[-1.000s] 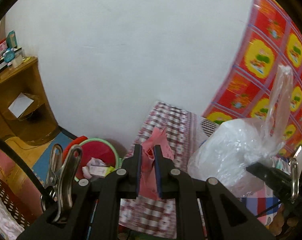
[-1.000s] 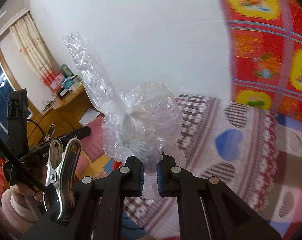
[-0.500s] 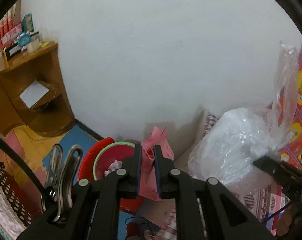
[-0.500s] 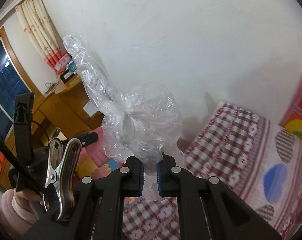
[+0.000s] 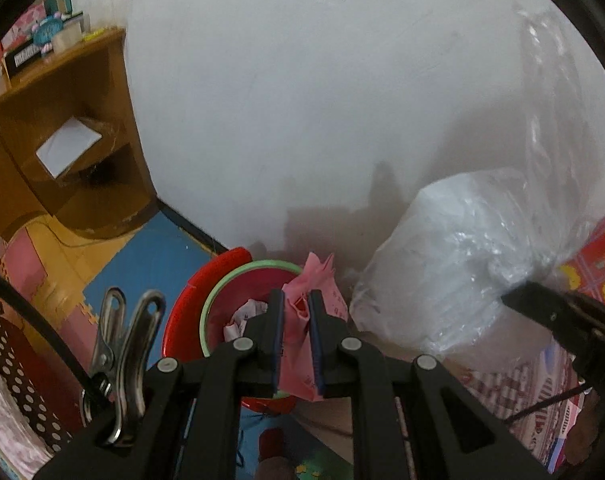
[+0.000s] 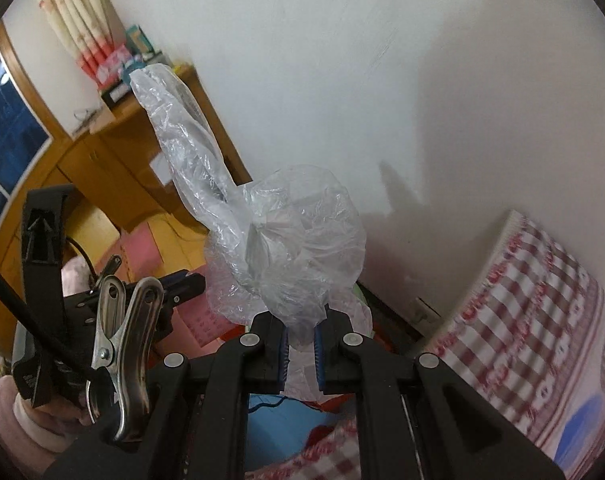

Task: Collect trash
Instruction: 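Carry the pink cloth and plastic bag in both grippers over the red bucket, then open both grippers to drop the pink cloth and plastic bag into the bucket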

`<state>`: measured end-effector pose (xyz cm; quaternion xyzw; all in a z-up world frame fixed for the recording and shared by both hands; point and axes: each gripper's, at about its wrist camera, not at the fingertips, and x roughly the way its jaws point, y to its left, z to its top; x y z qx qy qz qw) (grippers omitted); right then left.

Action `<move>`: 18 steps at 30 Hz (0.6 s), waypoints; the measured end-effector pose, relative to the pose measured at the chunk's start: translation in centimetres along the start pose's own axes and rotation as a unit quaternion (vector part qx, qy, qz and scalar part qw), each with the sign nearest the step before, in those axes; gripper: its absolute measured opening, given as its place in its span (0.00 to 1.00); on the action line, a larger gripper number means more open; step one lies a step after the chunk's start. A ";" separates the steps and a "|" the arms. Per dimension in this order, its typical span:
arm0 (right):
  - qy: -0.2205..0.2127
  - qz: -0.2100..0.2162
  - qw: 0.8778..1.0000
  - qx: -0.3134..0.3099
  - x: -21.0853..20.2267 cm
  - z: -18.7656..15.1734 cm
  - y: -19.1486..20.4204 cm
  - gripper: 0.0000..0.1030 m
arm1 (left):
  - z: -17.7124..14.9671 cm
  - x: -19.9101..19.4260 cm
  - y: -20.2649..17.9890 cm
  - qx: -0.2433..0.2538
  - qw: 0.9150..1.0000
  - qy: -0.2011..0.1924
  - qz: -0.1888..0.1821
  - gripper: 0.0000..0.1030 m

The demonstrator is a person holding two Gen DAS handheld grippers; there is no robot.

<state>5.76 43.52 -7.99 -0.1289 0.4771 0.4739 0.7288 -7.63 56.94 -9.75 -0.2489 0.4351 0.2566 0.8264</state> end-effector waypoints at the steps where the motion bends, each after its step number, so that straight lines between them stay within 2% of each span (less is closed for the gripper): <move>1: 0.007 -0.002 1.000 -0.003 0.7 0.3 0.0 0.11 | 0.0 0.8 0.4 -0.002 1.000 0.006 0.001 0.12; 11: 0.082 -0.016 0.996 -0.032 7.4 2.0 1.2 0.11 | -0.4 6.6 3.5 -0.020 0.998 0.056 0.004 0.12; 18: 0.116 -0.025 0.992 -0.048 10.0 2.4 1.4 0.11 | -0.9 9.6 4.5 -0.027 0.996 0.080 0.004 0.12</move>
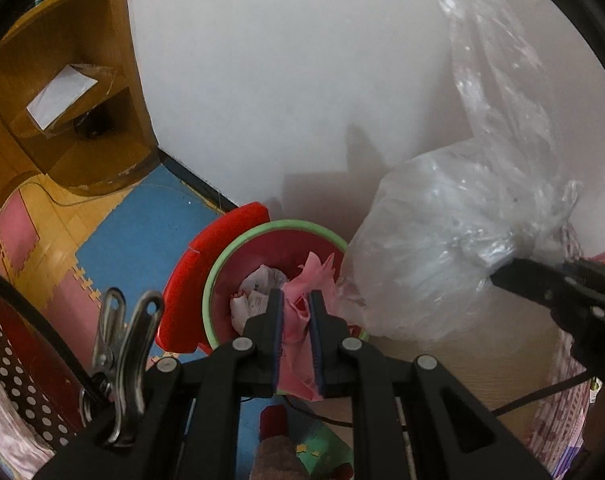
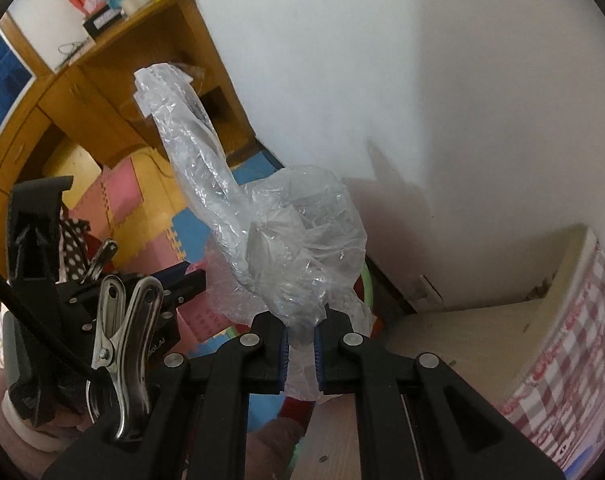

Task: Collect trash
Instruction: 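Open both grippers to drop the pink cloth and plastic bag into the bucket, then move both open grippers back from the bucket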

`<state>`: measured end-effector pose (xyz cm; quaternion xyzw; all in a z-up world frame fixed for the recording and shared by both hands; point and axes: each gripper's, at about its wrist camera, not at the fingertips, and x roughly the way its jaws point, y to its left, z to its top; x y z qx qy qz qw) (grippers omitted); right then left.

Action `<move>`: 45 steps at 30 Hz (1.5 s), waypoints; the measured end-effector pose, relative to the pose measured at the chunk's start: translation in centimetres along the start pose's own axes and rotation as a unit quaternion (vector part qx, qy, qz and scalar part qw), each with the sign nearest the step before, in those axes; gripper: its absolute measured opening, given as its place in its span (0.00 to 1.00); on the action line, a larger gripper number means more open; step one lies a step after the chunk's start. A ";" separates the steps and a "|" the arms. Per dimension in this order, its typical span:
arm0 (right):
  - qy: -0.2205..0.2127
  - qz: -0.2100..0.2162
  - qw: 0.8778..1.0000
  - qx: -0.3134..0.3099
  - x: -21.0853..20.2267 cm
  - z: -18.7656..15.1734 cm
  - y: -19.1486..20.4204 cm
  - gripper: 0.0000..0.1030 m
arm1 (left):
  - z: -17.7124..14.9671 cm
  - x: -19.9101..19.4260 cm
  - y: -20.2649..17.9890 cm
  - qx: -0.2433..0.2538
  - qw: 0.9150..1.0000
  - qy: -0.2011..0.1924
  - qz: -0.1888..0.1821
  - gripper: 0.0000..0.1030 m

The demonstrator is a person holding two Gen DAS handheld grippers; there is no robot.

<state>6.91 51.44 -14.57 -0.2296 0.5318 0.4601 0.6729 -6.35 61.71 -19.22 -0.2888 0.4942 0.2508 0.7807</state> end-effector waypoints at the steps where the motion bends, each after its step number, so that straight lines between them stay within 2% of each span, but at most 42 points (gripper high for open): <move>1: 0.004 -0.001 1.000 -0.001 0.3 0.2 0.1 0.11 | 0.1 0.2 0.1 0.000 1.000 0.002 0.000 0.12; 5: 0.015 -0.005 1.000 -0.004 1.2 0.7 -0.1 0.11 | -0.2 0.8 0.1 0.002 1.000 0.011 -0.003 0.13; 15: 0.030 -0.005 1.000 -0.007 2.0 1.3 0.1 0.11 | -0.5 1.7 0.6 0.001 0.999 0.033 0.000 0.28; 18: 0.029 0.001 1.000 -0.001 2.2 1.2 0.1 0.17 | -0.6 1.7 0.9 -0.001 0.999 0.035 -0.001 0.33; 19: 0.027 0.005 1.000 0.002 2.2 1.2 0.0 0.19 | -0.7 1.7 0.9 -0.001 0.999 0.035 -0.002 0.33; 21: 0.020 0.012 1.000 0.004 2.4 1.1 0.0 0.30 | -0.7 1.5 1.0 -0.001 0.999 0.035 -0.002 0.34; 24: 0.010 0.012 1.000 0.004 1.8 1.1 0.2 0.33 | -1.0 1.3 0.9 -0.003 0.999 0.038 0.001 0.34; 35: -0.018 0.022 0.999 0.015 0.0 -0.1 1.2 0.33 | -1.6 0.4 1.3 -0.006 0.999 0.035 0.000 0.34; 45: -0.062 0.034 0.997 0.039 -4.4 -2.8 1.9 0.33 | -2.2 -2.9 0.8 -0.005 1.000 0.016 -0.002 0.34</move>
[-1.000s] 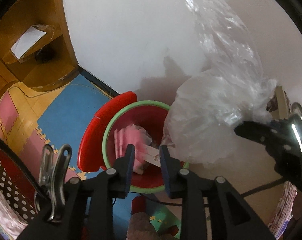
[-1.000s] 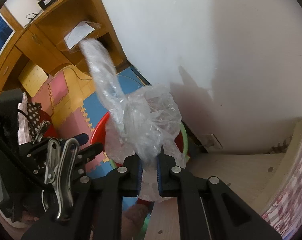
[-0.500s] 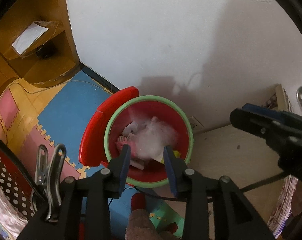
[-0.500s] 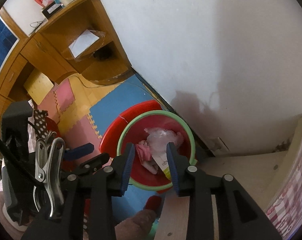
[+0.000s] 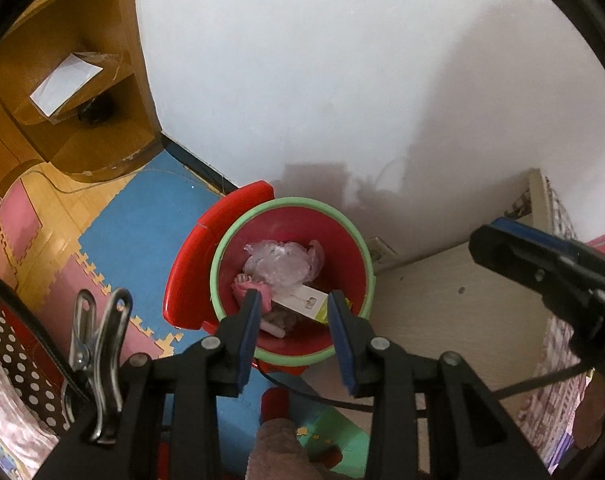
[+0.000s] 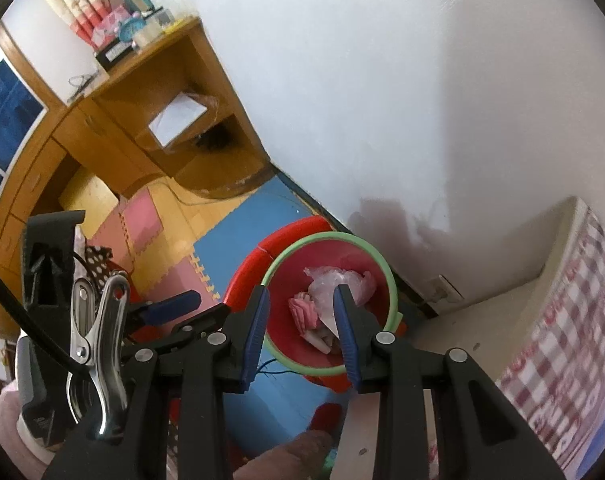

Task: Collect trash
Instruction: 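Move both open grippers back from the bucket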

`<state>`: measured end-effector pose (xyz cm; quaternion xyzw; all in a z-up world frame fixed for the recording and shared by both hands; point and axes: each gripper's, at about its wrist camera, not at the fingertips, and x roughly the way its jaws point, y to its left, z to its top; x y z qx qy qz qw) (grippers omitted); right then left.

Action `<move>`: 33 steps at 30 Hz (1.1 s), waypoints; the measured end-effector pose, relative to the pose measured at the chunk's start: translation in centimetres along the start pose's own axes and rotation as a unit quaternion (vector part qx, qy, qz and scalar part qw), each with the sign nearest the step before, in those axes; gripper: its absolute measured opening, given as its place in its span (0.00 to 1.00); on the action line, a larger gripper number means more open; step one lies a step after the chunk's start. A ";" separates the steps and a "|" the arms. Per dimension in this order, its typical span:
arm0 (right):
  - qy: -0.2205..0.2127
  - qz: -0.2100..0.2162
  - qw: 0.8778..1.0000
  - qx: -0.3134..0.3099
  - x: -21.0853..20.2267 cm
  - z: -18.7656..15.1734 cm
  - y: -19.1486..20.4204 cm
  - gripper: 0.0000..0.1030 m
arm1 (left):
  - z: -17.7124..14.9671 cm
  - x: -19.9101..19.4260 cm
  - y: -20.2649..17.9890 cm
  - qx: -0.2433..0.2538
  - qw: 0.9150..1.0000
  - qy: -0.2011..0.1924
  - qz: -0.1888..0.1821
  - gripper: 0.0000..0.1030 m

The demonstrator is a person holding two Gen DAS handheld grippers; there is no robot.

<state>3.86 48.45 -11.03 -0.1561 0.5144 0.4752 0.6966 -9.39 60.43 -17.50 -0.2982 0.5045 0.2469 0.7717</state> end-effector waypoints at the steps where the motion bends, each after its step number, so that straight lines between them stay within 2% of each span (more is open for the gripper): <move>1: -0.004 0.002 1.000 0.001 -0.4 -0.2 0.1 0.33 | -0.1 -0.3 -0.1 0.000 1.000 -0.002 0.000 0.34; 18: -0.065 0.030 0.997 -0.009 -8.5 -5.0 2.2 0.33 | -2.6 -7.0 -2.5 0.004 0.999 -0.051 0.015 0.34; 33: -0.113 0.057 0.992 -0.013 -17.0 -13.1 3.8 0.33 | -8.9 -14.6 -5.5 0.012 0.995 -0.088 0.044 0.34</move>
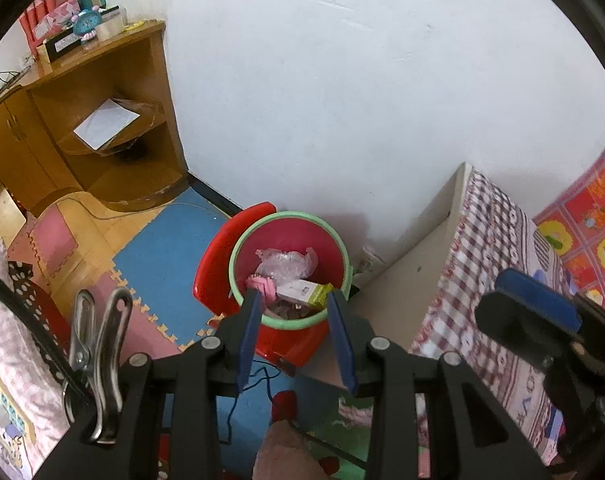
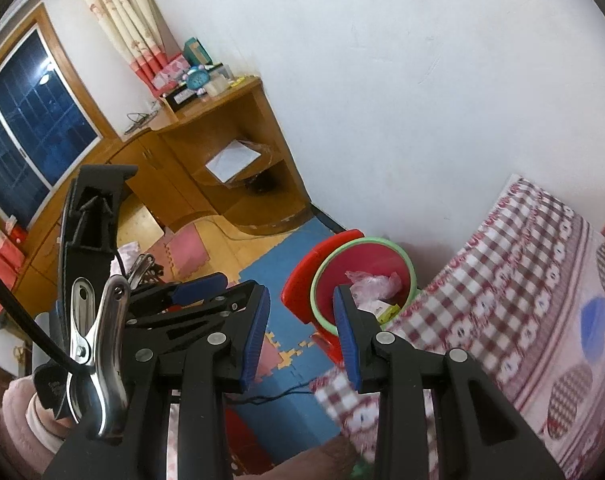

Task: Collect trash
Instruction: 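Move both open grippers back from the bucket, then move both open grippers over the bed toward the white HP box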

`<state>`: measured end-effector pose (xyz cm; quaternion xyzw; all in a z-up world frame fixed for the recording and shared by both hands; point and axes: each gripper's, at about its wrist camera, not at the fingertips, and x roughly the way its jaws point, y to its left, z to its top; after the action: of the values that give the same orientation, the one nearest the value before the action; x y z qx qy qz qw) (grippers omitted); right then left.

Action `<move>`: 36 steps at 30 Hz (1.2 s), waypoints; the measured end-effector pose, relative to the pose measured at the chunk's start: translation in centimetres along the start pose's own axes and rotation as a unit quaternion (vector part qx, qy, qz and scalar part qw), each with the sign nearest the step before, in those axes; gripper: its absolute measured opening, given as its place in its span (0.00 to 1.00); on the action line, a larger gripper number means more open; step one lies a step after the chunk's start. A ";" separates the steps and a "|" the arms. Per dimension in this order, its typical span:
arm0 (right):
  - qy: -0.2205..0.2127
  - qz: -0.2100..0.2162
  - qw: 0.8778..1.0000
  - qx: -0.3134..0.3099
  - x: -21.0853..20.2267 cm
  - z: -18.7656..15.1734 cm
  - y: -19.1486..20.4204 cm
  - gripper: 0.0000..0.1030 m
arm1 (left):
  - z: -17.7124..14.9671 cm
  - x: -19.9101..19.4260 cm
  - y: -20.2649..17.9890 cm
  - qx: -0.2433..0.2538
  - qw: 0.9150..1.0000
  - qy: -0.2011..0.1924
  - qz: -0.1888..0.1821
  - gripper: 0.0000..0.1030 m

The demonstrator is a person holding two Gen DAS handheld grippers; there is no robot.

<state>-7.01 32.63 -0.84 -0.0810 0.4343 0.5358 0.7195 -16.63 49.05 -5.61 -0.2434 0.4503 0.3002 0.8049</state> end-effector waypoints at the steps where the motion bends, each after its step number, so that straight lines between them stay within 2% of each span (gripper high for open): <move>1: -0.004 0.000 1.000 0.001 -0.9 -0.5 0.0 0.33 | -0.4 -0.7 -0.3 0.002 1.000 -0.002 0.001 0.34; 10: -0.037 -0.009 0.999 0.023 -7.3 -4.6 -0.8 0.33 | -3.3 -5.0 -3.6 0.028 0.999 -0.014 -0.008 0.34; 20: -0.076 -0.047 0.994 0.062 -14.2 -9.2 -3.3 0.33 | -7.1 -8.1 -9.6 0.080 0.996 -0.019 -0.033 0.34; 30: -0.103 -0.101 0.983 0.116 -19.9 -12.9 -7.1 0.33 | -9.7 -9.9 -16.9 0.140 0.987 -0.021 -0.076 0.34; 36: -0.116 -0.128 0.973 0.153 -22.7 -14.2 -9.9 0.33 | -10.5 -10.1 -21.8 0.178 0.979 -0.010 -0.102 0.34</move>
<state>-7.41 4.37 3.15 0.0376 0.4110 0.3725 0.8312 -11.61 24.16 0.87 -0.1378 0.4609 0.1337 0.8665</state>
